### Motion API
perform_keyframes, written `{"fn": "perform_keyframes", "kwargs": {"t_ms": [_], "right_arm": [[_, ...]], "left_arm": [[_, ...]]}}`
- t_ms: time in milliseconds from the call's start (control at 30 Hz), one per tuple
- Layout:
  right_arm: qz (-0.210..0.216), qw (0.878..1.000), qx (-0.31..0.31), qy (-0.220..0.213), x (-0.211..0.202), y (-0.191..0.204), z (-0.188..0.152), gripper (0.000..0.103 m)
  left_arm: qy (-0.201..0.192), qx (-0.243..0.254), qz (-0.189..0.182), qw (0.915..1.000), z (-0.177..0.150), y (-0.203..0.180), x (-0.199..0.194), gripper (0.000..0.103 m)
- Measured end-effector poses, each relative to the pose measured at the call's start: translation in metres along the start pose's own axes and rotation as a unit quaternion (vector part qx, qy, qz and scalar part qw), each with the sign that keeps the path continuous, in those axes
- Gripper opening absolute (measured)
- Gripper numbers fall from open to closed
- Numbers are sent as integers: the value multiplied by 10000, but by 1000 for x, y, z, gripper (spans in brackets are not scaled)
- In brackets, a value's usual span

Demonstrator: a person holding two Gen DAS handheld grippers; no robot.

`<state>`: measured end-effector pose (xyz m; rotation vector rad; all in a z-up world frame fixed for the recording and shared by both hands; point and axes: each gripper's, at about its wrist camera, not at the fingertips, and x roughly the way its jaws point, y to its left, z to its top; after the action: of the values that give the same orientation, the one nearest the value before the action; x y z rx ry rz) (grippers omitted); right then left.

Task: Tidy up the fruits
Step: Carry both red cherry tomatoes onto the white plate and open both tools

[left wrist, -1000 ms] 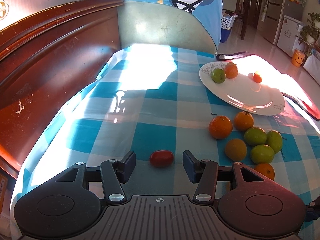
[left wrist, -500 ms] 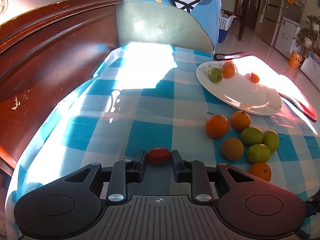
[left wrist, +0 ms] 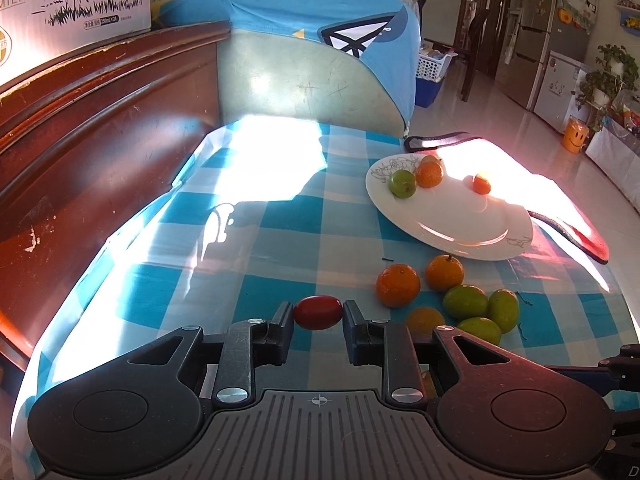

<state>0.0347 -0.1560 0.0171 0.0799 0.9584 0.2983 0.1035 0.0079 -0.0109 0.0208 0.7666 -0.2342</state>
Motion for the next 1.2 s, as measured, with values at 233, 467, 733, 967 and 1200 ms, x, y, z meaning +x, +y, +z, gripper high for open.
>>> {"fn": "perform_keyframes", "kwargs": {"t_ms": [233,467,733,967,1200], "right_arm": [[-59,9998,80,-193,-9,-11,16,31],[3,9997,34,-254,-12,-26,40,31],[-133,9991,8,-397,-8,-49,69,31],[-220,9984,95,-514,-3,-65,87,31],[-309,9983,217,-442,14,-81,104,31]], "left_arm": [[-177,28,-188,9997,7,-10,-9,24],[-343,104,-289,9989,18,-20,-11,24],[-444,220,-361,9981,34,-31,-6,24],[-417,240,-547,9973,48,-40,10,24],[-290,330,-691,9966,59,-53,37,24]]}}
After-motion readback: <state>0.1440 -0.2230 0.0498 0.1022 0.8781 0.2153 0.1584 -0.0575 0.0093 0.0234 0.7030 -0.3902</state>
